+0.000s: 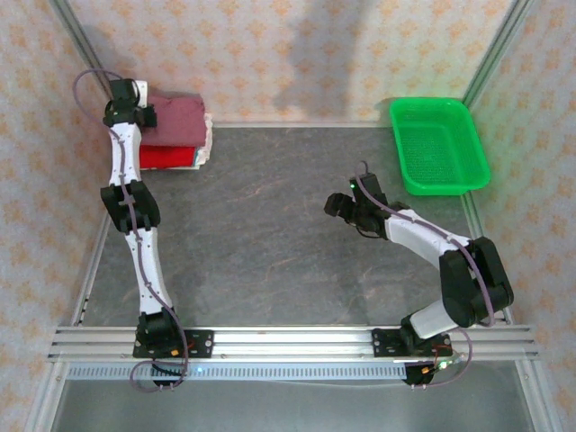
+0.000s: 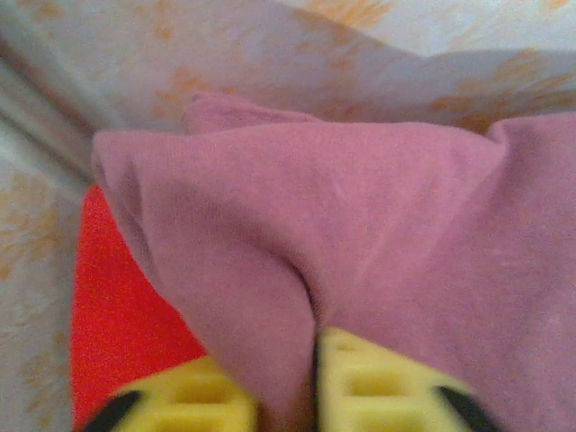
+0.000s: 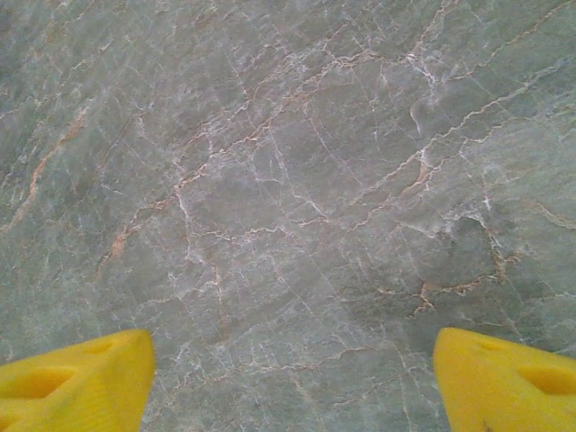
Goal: Fold and stack the t-shirts
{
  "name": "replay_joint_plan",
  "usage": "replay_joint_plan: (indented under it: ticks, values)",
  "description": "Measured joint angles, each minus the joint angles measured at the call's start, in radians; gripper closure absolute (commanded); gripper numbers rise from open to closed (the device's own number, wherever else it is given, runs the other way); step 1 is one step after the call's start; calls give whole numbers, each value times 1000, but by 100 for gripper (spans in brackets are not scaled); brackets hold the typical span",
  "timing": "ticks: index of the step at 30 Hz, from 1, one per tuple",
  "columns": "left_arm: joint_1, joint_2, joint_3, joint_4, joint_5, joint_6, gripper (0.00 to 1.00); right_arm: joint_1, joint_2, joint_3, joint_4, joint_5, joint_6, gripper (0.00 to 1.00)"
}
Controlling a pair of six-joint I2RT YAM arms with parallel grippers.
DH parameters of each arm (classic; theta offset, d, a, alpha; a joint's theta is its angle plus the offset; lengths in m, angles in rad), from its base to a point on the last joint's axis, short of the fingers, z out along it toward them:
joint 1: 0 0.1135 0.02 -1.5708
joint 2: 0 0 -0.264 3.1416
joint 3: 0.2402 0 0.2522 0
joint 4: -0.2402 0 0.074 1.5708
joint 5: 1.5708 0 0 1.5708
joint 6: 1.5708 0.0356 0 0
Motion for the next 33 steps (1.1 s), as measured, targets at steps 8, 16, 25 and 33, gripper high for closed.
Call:
replay_joint_plan:
  ticks: [8,16,25,33]
  values:
    - [33,-52,8,21,-215,-104,0,0,-9,24,-27,53,-32,17]
    - [-14,-822,-858,305,-183,-364,0,-1,-182,23,53,344,-195,0]
    - [-387,-1487,-1876,915,-277,-422,0,-97,-364,-225,336,635,-407,1]
    - [-409,-1477,-2321,1012,-448,-370,0,-171,-371,-482,575,684,-514,1]
